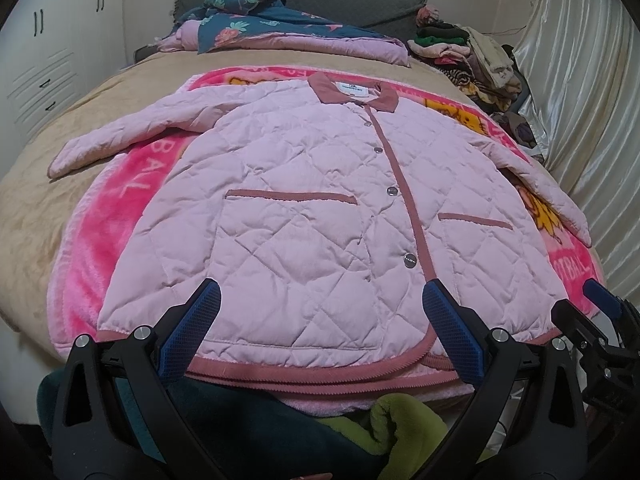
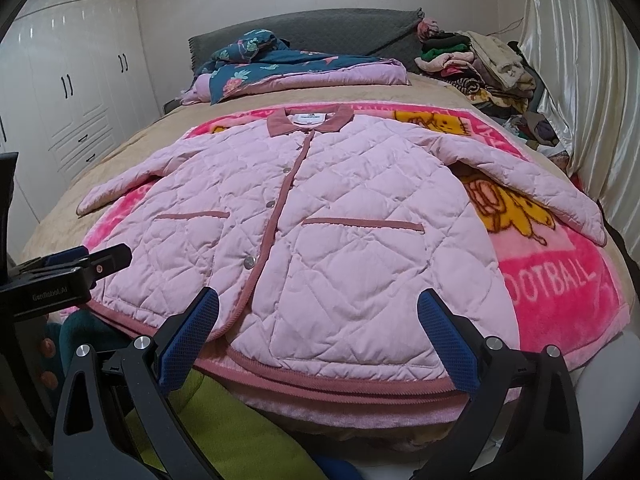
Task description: Fold large clothes
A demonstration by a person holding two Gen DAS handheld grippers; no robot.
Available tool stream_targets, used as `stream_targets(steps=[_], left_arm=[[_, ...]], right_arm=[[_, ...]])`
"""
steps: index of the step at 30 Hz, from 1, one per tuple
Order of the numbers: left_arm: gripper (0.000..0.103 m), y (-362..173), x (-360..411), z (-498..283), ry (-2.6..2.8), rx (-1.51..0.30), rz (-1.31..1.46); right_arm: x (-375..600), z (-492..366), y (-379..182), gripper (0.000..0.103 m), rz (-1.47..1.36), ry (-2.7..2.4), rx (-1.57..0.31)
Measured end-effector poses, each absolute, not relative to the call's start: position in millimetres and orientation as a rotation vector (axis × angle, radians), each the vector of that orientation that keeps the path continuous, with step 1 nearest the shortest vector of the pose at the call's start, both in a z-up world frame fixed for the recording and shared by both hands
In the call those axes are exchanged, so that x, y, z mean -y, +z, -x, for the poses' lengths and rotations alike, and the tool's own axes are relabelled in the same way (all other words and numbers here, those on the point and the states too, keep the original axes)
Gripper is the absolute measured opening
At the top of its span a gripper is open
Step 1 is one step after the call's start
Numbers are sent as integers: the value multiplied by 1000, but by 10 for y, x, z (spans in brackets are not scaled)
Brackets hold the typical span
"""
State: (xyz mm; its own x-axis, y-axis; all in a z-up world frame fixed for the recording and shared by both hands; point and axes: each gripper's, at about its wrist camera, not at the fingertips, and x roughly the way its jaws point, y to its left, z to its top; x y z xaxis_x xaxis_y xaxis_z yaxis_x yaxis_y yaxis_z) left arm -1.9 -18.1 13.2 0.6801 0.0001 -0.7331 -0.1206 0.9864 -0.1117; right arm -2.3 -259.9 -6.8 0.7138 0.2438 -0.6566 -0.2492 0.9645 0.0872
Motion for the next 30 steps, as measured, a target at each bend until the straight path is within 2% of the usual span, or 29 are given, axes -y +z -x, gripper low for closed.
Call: stream_targets(steps=[6,30], left_arm=[[95,150,203,-47,62,-828,160],[95,378,208,-1143,69,-825,174]], right_arm=[[2597,-116,5,99,2,275,-726],[2722,-1109,291,99,-12,210,-718]])
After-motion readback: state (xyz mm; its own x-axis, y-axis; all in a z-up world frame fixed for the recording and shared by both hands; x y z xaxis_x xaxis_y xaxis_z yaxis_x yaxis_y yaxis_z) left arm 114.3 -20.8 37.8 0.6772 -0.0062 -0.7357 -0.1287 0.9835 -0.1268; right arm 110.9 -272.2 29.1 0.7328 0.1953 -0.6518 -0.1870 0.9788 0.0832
